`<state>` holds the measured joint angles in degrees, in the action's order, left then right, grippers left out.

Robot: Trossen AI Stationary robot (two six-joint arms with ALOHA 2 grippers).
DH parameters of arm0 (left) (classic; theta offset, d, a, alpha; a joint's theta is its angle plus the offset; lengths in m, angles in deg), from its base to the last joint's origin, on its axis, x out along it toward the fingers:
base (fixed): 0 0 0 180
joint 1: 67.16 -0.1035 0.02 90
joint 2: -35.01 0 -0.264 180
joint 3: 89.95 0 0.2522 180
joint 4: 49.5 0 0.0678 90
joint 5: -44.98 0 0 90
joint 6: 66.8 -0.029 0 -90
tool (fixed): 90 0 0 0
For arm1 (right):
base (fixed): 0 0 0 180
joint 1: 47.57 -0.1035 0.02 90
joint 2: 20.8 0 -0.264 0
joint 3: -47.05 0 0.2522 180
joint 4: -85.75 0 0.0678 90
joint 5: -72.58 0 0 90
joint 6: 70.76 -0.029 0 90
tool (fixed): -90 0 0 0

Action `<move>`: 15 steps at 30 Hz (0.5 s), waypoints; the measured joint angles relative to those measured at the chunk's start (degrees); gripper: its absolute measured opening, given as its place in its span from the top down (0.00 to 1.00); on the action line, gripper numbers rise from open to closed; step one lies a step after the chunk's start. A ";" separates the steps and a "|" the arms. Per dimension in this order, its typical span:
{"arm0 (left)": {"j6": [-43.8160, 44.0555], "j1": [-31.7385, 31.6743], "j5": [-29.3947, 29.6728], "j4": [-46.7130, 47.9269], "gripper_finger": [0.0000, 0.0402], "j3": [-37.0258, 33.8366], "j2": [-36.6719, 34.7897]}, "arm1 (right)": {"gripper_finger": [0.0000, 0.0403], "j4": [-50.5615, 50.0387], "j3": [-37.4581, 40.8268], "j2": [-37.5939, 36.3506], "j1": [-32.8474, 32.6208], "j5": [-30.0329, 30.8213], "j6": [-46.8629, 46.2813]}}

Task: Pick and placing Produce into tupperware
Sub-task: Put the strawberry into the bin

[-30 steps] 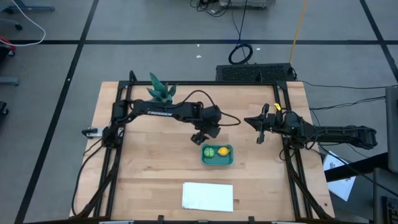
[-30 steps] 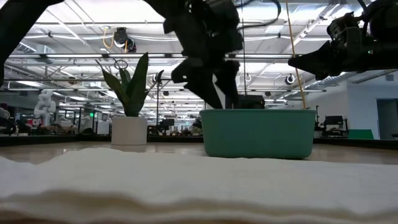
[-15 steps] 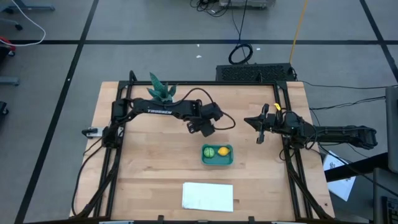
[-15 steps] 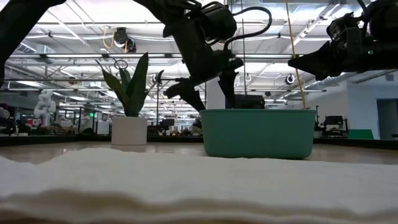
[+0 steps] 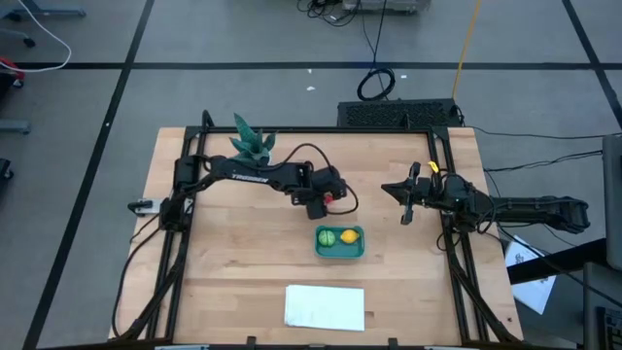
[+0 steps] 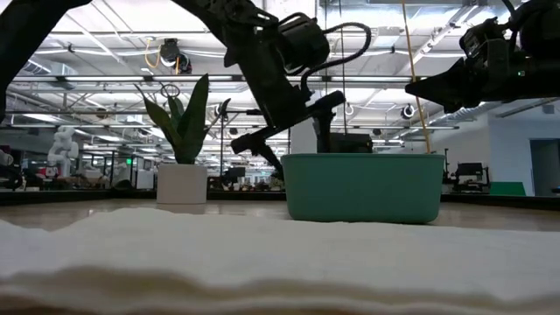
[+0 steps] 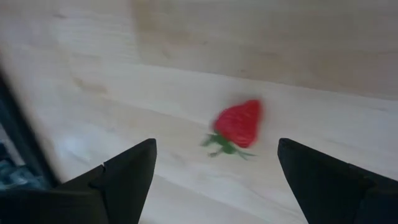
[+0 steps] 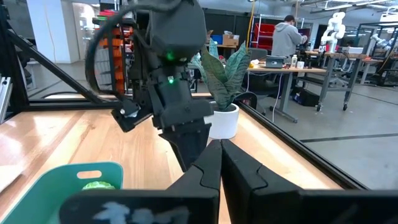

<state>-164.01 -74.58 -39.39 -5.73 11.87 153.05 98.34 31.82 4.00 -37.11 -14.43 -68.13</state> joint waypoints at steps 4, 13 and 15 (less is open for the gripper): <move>-0.69 -0.05 -1.35 -1.01 0.15 0.02 -0.02 | 1.00 0.00 0.00 0.00 0.00 0.00 -0.01; -2.35 -0.48 -2.22 -1.65 0.15 0.07 0.47 | 1.00 0.02 0.00 0.00 0.00 0.02 0.00; -2.90 -0.71 -2.12 -1.76 0.15 0.09 1.38 | 1.00 0.02 0.00 0.00 0.00 0.01 -0.02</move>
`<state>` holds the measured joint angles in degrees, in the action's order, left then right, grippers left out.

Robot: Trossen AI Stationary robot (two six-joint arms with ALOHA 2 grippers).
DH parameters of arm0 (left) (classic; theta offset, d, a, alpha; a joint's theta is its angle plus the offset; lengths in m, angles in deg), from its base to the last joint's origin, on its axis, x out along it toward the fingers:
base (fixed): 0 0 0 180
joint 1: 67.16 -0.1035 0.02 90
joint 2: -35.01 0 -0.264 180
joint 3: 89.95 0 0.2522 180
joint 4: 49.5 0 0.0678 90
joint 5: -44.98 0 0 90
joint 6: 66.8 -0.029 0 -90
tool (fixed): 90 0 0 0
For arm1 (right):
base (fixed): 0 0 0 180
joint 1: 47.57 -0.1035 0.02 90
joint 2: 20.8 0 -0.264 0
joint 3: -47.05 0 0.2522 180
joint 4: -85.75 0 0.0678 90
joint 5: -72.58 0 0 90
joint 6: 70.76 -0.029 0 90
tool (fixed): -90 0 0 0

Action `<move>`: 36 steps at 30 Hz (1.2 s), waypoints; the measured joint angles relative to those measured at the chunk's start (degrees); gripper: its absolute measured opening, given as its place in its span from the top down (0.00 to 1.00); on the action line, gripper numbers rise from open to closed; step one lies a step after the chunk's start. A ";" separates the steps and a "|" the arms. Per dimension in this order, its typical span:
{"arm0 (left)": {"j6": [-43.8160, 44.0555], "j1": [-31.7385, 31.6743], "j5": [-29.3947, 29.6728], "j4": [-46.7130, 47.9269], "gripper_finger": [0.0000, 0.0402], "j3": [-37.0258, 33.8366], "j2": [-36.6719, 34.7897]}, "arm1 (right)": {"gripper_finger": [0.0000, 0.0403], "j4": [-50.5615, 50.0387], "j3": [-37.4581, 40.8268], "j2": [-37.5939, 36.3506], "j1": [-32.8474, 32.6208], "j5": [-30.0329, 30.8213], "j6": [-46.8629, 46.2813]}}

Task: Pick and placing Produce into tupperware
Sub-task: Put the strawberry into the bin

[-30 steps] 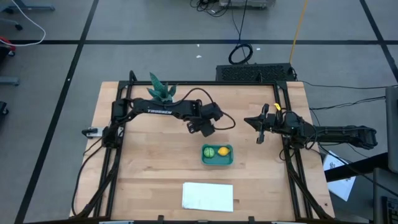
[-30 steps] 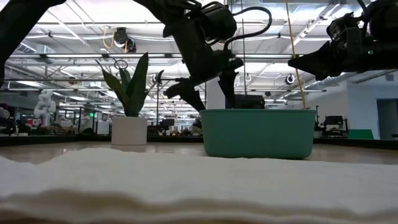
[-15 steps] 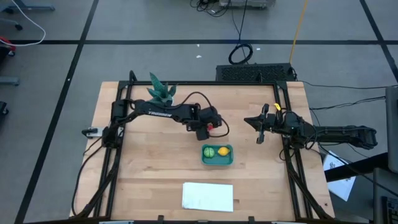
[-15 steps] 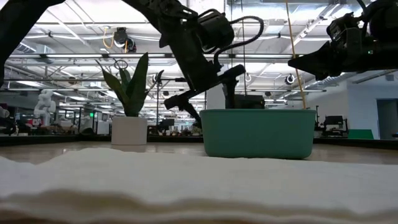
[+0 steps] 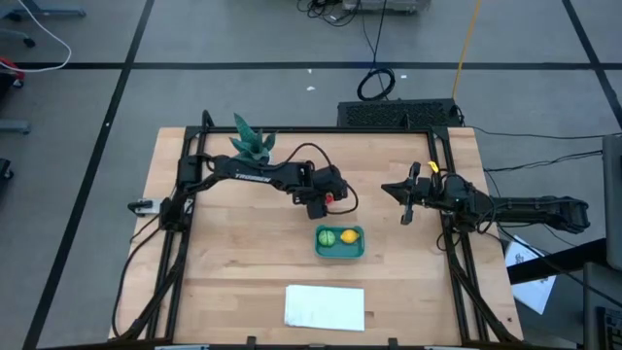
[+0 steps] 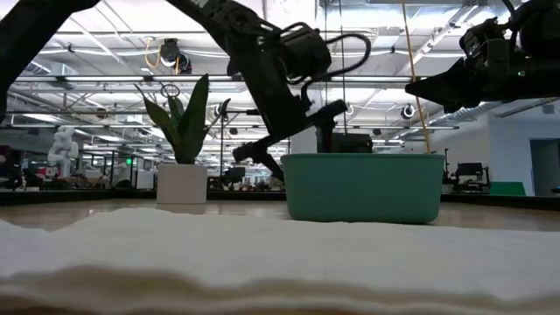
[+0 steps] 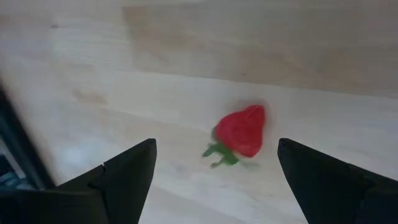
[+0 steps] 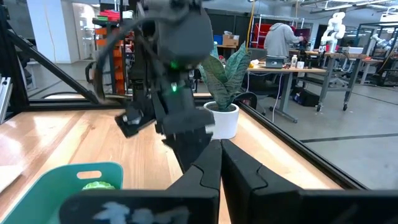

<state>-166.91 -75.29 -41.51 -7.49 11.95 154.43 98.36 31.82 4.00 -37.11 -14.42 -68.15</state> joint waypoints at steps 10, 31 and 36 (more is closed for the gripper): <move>0.13 -0.17 1.48 -1.63 0.15 0.00 2.25 | 1.00 0.00 0.00 0.28 0.00 0.00 0.12; -0.71 -0.91 -2.36 -1.70 0.20 0.00 2.26 | 1.00 0.00 0.00 0.31 0.02 0.03 0.66; -1.60 -0.91 -0.81 -1.92 0.32 0.04 3.94 | 1.00 0.01 0.00 0.33 0.02 0.05 0.66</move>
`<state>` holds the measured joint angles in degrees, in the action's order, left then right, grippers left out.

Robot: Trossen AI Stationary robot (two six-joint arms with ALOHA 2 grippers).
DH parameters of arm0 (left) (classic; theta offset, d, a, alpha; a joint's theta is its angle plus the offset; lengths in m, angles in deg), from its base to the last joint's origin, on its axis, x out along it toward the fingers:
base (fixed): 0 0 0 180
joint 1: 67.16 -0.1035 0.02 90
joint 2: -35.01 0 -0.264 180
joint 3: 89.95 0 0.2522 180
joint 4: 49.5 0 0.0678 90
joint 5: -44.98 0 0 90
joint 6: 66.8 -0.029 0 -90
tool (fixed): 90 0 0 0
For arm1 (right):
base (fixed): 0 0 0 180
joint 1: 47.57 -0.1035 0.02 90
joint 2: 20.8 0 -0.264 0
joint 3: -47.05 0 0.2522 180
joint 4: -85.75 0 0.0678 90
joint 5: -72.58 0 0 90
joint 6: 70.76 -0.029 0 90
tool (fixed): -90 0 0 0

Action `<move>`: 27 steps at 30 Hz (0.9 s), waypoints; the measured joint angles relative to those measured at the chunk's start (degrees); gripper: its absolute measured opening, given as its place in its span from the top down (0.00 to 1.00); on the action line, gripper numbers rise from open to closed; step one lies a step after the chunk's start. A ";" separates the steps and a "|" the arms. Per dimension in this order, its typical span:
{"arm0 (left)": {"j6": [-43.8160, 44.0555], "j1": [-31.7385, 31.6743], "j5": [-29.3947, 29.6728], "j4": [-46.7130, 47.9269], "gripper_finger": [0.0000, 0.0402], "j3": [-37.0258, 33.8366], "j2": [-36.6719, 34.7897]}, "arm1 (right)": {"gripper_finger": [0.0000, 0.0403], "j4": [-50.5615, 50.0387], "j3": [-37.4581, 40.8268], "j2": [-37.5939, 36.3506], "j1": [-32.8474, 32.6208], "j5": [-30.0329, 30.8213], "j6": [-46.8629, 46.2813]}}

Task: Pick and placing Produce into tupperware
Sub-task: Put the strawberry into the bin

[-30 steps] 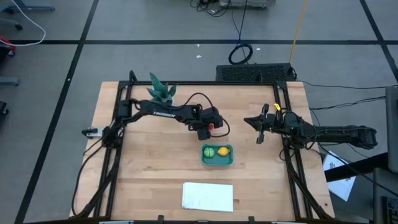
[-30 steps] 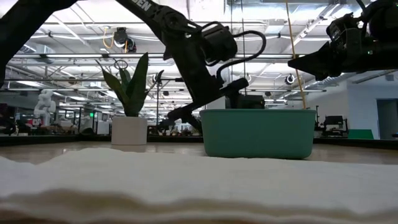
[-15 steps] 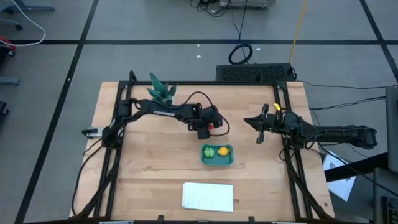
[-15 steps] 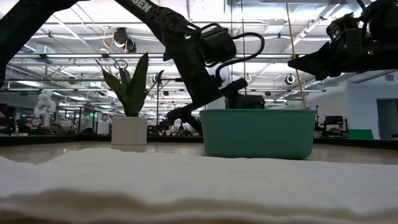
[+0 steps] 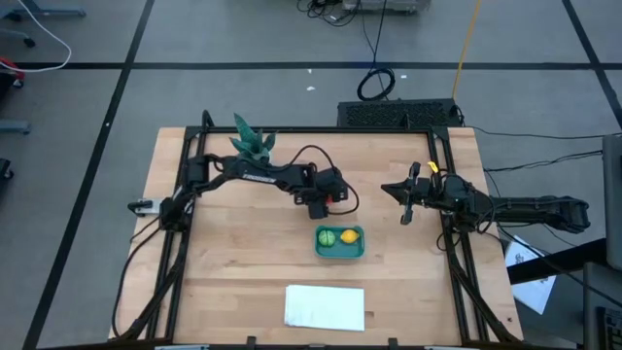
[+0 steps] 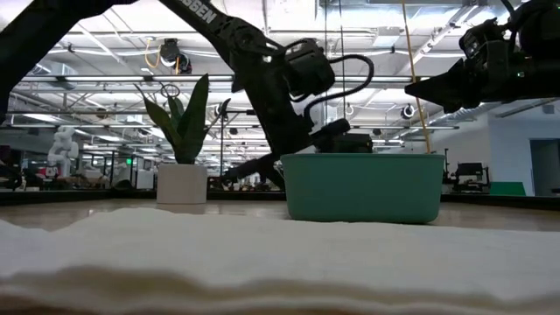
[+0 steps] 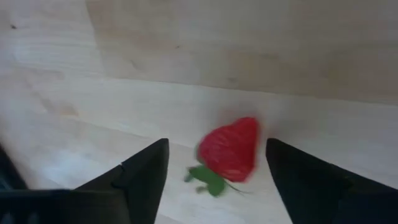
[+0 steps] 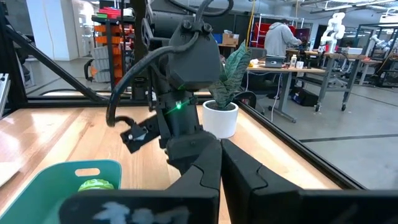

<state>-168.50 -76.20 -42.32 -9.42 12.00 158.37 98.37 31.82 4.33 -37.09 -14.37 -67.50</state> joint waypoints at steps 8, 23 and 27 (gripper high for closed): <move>-0.37 0.01 0.47 -1.42 0.39 0.31 1.10 | 1.00 0.01 0.00 0.70 0.04 0.17 0.21; -0.64 -0.89 -0.09 -1.54 0.50 0.31 1.22 | 1.00 0.27 0.00 0.94 0.07 0.25 0.63; -0.64 -0.92 0.28 -1.52 0.62 0.31 1.30 | 1.00 0.39 0.00 0.94 0.07 0.24 0.63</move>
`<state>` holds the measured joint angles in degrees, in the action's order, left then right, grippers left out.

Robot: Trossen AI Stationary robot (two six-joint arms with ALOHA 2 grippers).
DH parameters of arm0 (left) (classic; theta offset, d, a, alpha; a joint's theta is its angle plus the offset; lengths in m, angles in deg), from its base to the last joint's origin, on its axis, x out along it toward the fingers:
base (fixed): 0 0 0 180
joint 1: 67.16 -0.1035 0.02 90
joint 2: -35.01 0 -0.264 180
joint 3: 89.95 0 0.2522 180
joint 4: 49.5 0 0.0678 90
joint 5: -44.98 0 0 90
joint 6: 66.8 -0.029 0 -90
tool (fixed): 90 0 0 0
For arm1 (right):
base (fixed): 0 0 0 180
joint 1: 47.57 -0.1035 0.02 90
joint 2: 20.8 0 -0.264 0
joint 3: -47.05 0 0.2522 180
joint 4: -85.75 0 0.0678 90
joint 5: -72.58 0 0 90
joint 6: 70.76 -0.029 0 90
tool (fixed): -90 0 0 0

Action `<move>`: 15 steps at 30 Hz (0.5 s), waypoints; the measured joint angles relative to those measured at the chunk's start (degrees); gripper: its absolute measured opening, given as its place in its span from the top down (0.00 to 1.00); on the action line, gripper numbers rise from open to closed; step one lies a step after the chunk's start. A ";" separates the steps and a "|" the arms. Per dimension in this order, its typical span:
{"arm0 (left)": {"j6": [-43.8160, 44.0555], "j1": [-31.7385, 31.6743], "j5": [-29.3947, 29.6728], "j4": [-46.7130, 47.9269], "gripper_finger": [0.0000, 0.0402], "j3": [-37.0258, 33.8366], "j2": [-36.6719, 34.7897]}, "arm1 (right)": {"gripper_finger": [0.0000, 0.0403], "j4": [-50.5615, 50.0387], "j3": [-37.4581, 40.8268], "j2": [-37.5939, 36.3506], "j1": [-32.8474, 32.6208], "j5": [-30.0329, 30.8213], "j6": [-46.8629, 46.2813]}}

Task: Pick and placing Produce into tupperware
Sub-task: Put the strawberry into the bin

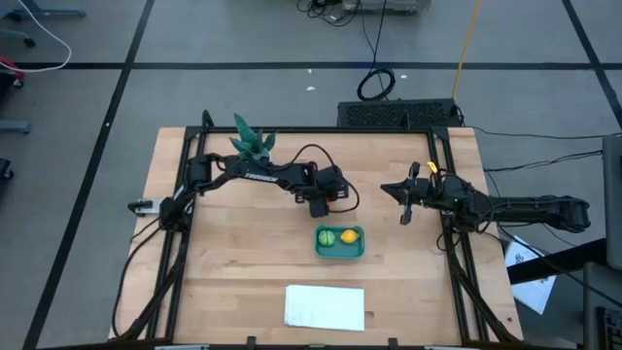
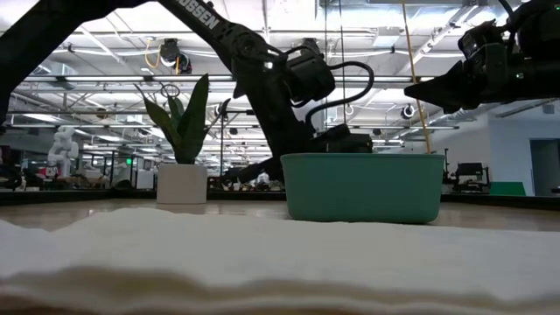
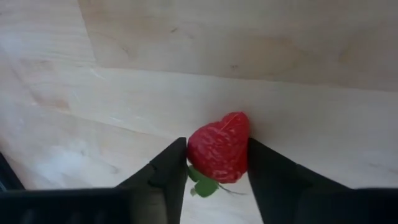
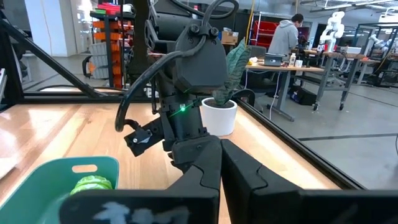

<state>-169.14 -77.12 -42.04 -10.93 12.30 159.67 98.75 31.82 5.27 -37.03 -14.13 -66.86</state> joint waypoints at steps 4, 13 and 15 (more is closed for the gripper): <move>0.04 -0.04 0.13 -0.29 0.71 0.00 0.02 | 1.00 0.00 0.00 0.00 0.00 0.00 -0.03; 2.34 0.00 2.90 -1.14 0.66 -0.04 0.07 | 1.00 -0.02 0.00 0.00 0.00 0.00 -0.17; 3.17 0.00 3.62 -1.12 0.66 -0.04 0.07 | 1.00 0.00 0.00 0.00 0.00 0.00 -0.17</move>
<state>-165.97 -77.12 -38.42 -12.05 12.26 159.74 98.75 31.82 5.27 -37.03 -14.13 -67.04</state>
